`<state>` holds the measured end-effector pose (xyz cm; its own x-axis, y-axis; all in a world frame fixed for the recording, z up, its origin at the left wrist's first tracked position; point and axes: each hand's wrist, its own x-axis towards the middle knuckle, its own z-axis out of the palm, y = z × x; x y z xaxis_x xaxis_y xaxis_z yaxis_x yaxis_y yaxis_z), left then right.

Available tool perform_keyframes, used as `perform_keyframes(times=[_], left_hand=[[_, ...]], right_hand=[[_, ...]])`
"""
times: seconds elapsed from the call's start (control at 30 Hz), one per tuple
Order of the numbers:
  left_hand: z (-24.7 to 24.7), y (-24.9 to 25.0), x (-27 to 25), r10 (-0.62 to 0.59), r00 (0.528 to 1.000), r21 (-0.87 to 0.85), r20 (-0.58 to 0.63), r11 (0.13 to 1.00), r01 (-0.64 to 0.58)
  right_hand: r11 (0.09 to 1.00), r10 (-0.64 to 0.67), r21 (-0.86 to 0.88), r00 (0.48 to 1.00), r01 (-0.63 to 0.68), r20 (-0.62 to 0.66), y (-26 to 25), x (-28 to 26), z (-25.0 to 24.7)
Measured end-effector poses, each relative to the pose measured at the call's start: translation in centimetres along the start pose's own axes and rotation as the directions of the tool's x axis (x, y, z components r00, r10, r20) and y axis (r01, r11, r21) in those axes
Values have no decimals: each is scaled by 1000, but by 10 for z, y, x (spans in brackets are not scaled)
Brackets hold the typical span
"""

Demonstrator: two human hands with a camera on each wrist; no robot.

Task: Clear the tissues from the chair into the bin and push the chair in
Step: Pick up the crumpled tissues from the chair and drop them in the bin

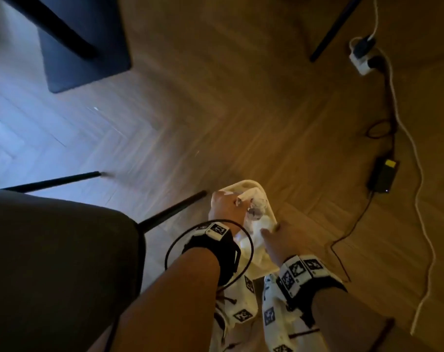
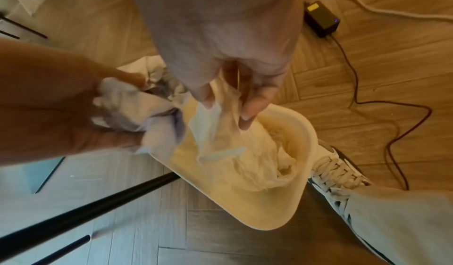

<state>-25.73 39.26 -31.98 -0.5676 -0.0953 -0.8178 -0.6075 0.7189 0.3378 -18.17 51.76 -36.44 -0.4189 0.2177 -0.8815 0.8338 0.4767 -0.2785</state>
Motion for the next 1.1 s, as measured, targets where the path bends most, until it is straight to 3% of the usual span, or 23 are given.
perform_keyframes(times=[0.13,0.33,0.47,0.57,0.63,0.7,0.77,0.87,0.93,1.0,1.1], left_hand=[[36,-16,21,1,992,141,123,990,-19],[29,-25,5,-60,977,268,206,963,3],[-7,-24,-25,-25,991,266,129,964,-10],[-61,-9,-52,68,976,311,206,941,-132],[-101,-6,-68,100,966,190,239,971,-147],[-147,-14,-90,110,976,-49,187,993,-103],[-202,-29,-122,89,996,-307,13,948,-80],[-274,-81,-178,77,949,-356,-305,915,-188],[-297,-137,-210,36,910,-337,-413,922,-189],[-303,-205,-237,-40,904,-317,-426,942,-107],[-279,-314,-270,-334,889,-292,-313,925,245]], right_hand=[[994,110,-11,982,-110,154,28,31,21],[958,24,-286,979,35,201,13,9,-7],[973,-25,-221,980,70,197,-10,-19,-23],[971,-100,-189,967,146,234,-56,-57,-31],[936,-167,-252,939,247,301,-92,-87,-28],[877,-257,-304,898,372,356,-130,-116,-16],[778,-358,-357,831,517,425,-166,-143,0],[545,-439,-459,705,702,557,-220,-181,33],[427,-470,-487,647,762,601,-245,-203,56],[290,-487,-511,585,809,649,-264,-221,84],[77,-459,-553,522,829,719,-273,-245,137]])
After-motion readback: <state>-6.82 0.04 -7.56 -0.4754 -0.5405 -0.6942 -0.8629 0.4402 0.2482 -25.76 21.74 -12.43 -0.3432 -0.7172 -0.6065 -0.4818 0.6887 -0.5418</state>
